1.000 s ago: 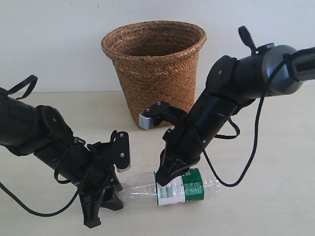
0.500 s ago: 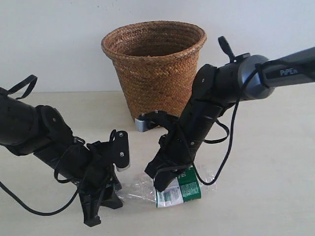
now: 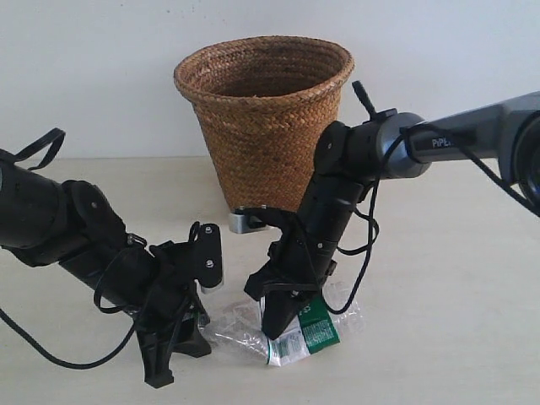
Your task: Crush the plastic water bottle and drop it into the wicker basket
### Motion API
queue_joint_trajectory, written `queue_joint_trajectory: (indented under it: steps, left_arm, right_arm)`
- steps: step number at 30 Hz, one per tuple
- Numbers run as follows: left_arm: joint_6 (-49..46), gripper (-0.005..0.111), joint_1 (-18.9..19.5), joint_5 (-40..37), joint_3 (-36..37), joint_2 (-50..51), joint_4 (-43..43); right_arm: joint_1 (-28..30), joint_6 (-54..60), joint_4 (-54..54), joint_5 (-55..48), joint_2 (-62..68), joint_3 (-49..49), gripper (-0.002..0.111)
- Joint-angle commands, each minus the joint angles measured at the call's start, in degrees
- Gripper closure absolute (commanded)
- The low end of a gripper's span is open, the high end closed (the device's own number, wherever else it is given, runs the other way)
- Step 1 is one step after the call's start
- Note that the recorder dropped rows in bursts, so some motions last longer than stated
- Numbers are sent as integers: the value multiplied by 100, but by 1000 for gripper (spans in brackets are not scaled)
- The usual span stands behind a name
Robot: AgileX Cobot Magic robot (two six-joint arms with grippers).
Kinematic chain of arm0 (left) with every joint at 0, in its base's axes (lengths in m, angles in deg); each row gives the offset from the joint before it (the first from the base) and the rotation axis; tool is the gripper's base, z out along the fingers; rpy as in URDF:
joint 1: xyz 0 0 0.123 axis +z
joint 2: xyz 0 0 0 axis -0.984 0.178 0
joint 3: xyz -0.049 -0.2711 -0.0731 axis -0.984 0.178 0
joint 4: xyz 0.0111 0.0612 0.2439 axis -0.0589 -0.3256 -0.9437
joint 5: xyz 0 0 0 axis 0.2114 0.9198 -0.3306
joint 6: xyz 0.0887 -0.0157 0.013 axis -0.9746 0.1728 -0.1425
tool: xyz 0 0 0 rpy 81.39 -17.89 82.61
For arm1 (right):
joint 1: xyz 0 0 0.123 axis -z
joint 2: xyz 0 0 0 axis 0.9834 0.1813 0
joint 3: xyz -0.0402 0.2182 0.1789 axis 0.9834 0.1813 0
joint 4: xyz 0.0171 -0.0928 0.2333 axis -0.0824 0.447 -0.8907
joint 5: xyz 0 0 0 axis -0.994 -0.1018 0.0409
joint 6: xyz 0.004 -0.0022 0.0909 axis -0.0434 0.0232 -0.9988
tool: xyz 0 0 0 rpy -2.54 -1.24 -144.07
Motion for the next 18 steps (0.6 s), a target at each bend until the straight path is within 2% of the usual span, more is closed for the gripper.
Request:
queue_joint_trajectory:
  steps: [1, 11, 18]
  left_arm:
    - [6, 102, -29, -192, 14, 64, 37]
    - [6, 102, -29, -203, 14, 64, 37]
    - [6, 102, -29, -191, 14, 64, 37]
  right_arm:
    - [31, 26, 1011, 335, 231, 176, 108]
    - [77, 67, 605, -197, -1361, 176, 108]
    - [77, 54, 829, -345, -1550, 323, 108]
